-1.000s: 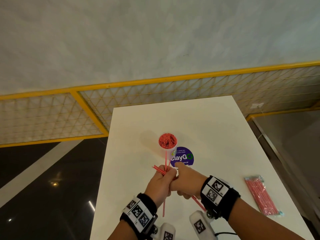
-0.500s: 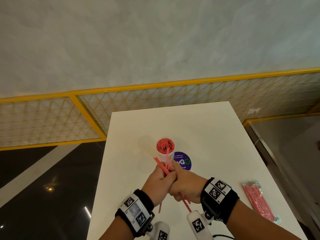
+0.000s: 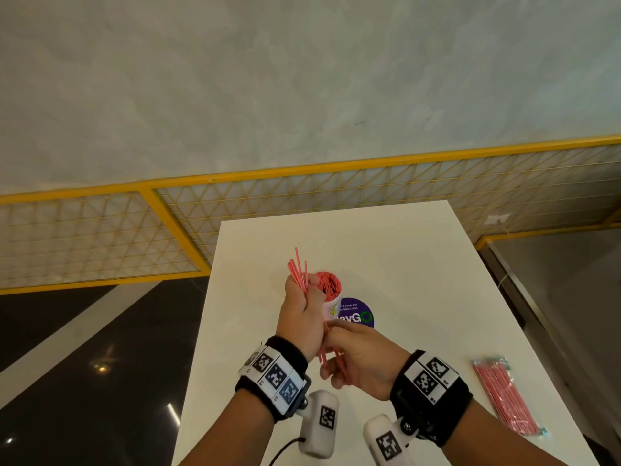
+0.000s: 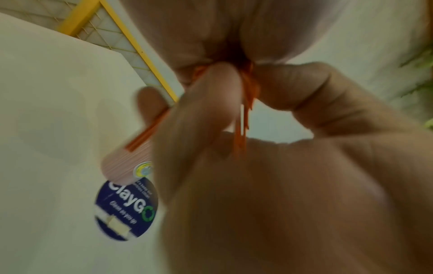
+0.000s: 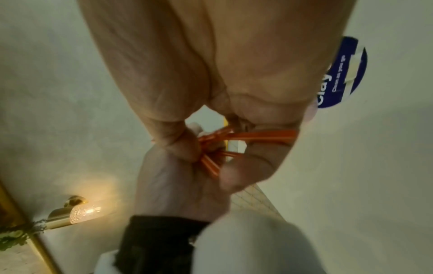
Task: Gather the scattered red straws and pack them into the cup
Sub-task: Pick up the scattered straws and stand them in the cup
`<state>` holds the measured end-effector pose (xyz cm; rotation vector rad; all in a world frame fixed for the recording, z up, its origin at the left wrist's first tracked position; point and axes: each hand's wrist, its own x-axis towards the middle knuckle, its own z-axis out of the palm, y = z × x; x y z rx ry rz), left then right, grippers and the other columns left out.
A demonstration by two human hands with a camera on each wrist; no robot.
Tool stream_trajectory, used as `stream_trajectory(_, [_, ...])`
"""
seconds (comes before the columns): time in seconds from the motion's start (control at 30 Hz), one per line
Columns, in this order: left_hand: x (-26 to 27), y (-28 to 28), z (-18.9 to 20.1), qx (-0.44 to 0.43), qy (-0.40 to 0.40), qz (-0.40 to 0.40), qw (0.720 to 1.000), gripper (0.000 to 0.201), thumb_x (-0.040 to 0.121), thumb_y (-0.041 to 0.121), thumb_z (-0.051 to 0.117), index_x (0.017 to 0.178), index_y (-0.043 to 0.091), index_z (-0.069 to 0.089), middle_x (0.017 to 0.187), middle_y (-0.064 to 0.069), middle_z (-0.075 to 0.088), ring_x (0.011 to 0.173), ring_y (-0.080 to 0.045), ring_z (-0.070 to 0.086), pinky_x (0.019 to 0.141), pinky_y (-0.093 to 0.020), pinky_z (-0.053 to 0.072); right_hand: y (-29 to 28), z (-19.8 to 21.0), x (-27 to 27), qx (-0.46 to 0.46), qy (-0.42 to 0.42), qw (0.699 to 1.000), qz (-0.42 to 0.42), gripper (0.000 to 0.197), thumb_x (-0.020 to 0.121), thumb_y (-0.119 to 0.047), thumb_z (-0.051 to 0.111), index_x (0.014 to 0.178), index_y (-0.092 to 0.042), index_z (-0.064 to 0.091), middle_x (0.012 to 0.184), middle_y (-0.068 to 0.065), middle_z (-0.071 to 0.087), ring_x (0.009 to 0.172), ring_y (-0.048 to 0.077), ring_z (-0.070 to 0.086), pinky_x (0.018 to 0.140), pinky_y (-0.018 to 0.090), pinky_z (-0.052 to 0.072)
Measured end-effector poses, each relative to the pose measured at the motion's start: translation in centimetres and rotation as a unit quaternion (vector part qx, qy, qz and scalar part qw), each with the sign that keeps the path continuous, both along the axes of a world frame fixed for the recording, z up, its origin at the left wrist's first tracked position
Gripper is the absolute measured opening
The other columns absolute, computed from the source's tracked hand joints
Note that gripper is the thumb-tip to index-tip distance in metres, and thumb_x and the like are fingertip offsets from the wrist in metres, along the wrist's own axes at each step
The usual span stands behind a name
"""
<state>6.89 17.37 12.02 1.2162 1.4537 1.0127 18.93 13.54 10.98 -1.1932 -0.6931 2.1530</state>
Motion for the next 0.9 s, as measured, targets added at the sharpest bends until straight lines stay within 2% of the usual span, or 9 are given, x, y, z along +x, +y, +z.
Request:
stream_trajectory(0.1, [0.4, -0.1, 0.9, 0.03, -0.025, 0.023, 0.999, 0.015, 0.107, 0.014, 0.042, 0.11, 0.025, 0.051, 0.097, 0.001, 0.062, 0.082, -0.014, 0.057, 0.076, -0.027, 0.045, -0.1, 0.2, 0.2, 0.011, -0.039, 0.998, 0.041, 0.011, 0.088, -0.01, 0.059, 0.099, -0.01, 0.061, 0.089, 0.009, 0.063, 0.057, 0.018, 0.048, 0.044, 0.024, 0.029])
stream_trajectory(0.2, [1.0, -0.6, 1.4, 0.059, -0.025, 0.021, 0.998, 0.015, 0.108, 0.018, 0.042, 0.119, 0.024, 0.051, 0.105, 0.004, 0.062, 0.093, -0.008, 0.058, 0.084, -0.016, 0.044, -0.1, 0.9, 0.2, 0.089, -0.137, 0.985, 0.064, 0.005, 0.084, -0.008, 0.062, 0.086, -0.009, 0.058, 0.072, 0.005, 0.057, 0.05, 0.013, 0.037, 0.044, 0.025, 0.025])
stream_trajectory(0.3, [1.5, -1.0, 1.5, 0.082, -0.02, 0.018, 0.996, 0.017, 0.11, 0.021, 0.04, 0.12, 0.027, 0.052, 0.105, 0.01, 0.06, 0.094, -0.008, 0.059, 0.089, -0.018, 0.047, 0.1, 1.3, -0.2, 0.251, -0.293, 0.917, 0.105, 0.015, 0.089, -0.006, 0.055, 0.077, -0.014, 0.054, 0.061, -0.004, 0.054, 0.046, 0.007, 0.041, 0.046, 0.025, 0.036])
stream_trajectory(0.4, [1.6, -1.1, 2.4, 0.091, -0.054, 0.027, 0.994, 0.017, 0.11, 0.016, 0.038, 0.113, 0.024, 0.053, 0.093, 0.008, 0.061, 0.084, -0.012, 0.063, 0.08, -0.024, 0.055, 0.5, 1.7, -0.9, 0.365, -0.373, 0.845, 0.116, 0.018, 0.089, -0.016, 0.054, 0.075, -0.028, 0.052, 0.064, -0.009, 0.057, 0.055, 0.004, 0.05, 0.055, 0.024, 0.042])
stream_trajectory(0.5, [1.5, -1.3, 3.7, 0.11, -0.11, 0.018, 0.988, 0.015, 0.11, 0.012, 0.037, 0.11, 0.015, 0.052, 0.084, 0.005, 0.06, 0.066, -0.019, 0.058, 0.063, -0.026, 0.054, 1.0, 2.3, -0.7, 0.299, -0.33, 0.893, 0.064, 0.029, 0.089, -0.005, 0.055, 0.069, -0.026, 0.052, 0.05, -0.011, 0.05, 0.042, 0.003, 0.045, 0.048, 0.021, 0.038])
stream_trajectory(0.6, [1.4, -1.4, 4.3, 0.164, -0.109, 0.003, 0.98, 0.009, 0.108, 0.012, 0.042, 0.11, 0.012, 0.051, 0.088, 0.001, 0.058, 0.064, -0.018, 0.05, 0.065, -0.028, 0.049, 1.2, 3.0, -0.8, 0.239, -0.264, 0.934, 0.046, 0.024, 0.086, 0.002, 0.051, 0.071, -0.016, 0.057, 0.05, -0.004, 0.05, 0.042, 0.01, 0.042, 0.045, 0.025, 0.037])
stream_trajectory(0.73, [1.2, -1.8, 4.6, 0.176, -0.098, -0.018, 0.979, 0.019, 0.1, 0.028, 0.058, 0.118, 0.024, 0.052, 0.087, 0.008, 0.06, 0.075, -0.012, 0.058, 0.076, -0.025, 0.052, 1.4, 3.1, -1.1, 0.222, -0.254, 0.941, 0.034, 0.02, 0.084, 0.004, 0.046, 0.074, -0.009, 0.056, 0.05, -0.003, 0.046, 0.042, 0.012, 0.037, 0.043, 0.023, 0.033])
stream_trajectory(0.8, [1.0, -1.8, 4.4, 0.169, -0.099, -0.021, 0.98, 0.015, 0.103, 0.022, 0.058, 0.118, 0.022, 0.055, 0.081, 0.006, 0.06, 0.074, -0.01, 0.059, 0.076, -0.018, 0.05, 1.4, 3.1, -1.1, 0.236, -0.245, 0.94, 0.035, 0.023, 0.083, 0.004, 0.049, 0.072, -0.014, 0.058, 0.049, -0.006, 0.046, 0.043, 0.011, 0.038, 0.045, 0.023, 0.035])
stream_trajectory(0.9, [1.0, -1.4, 3.9, 0.159, -0.086, -0.033, 0.983, 0.012, 0.108, 0.014, 0.046, 0.106, 0.013, 0.058, 0.074, 0.007, 0.056, 0.072, -0.011, 0.056, 0.073, -0.017, 0.049, 1.4, 2.7, -0.9, 0.267, -0.251, 0.928, 0.071, 0.019, 0.084, -0.002, 0.056, 0.08, -0.02, 0.06, 0.049, -0.011, 0.05, 0.047, 0.009, 0.043, 0.049, 0.022, 0.039])
